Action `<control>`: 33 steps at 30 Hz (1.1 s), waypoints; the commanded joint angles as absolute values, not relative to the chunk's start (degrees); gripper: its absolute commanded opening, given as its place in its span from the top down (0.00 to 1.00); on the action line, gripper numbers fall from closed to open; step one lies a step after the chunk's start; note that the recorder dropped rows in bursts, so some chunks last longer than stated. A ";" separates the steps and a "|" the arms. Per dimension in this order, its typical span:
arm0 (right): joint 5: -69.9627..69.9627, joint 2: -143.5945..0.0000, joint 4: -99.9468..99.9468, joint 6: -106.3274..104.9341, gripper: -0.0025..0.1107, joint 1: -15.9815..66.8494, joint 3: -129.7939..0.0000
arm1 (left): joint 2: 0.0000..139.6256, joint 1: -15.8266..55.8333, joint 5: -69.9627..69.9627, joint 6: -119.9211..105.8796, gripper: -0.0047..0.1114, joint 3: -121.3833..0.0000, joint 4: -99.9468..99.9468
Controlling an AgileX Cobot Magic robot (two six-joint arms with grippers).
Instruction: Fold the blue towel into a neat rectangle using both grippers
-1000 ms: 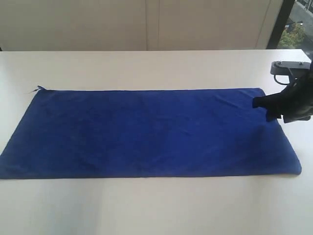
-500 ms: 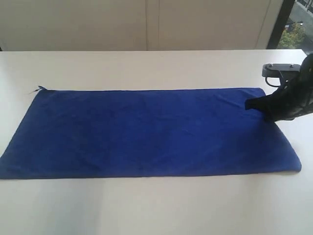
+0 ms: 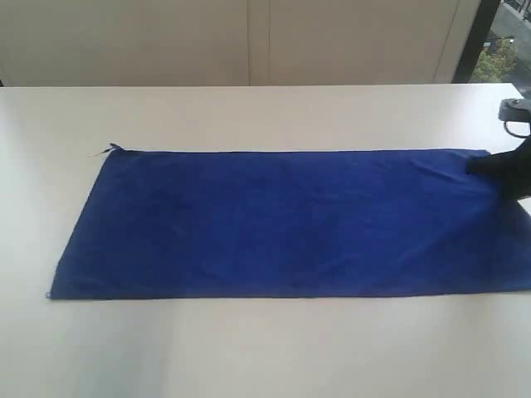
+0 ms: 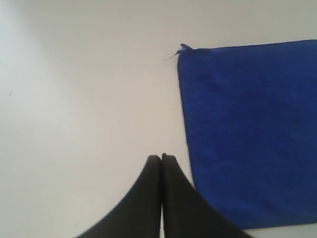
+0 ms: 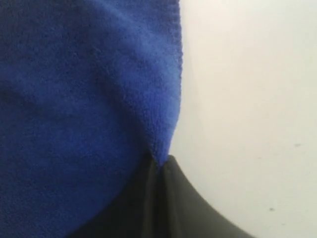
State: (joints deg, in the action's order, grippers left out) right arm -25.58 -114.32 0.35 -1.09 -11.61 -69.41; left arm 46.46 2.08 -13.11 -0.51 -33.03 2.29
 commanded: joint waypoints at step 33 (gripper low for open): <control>-34.24 -99.14 3.48 -1.26 0.98 15.82 -80.12 | 46.02 2.03 -13.30 0.00 0.96 -32.59 2.97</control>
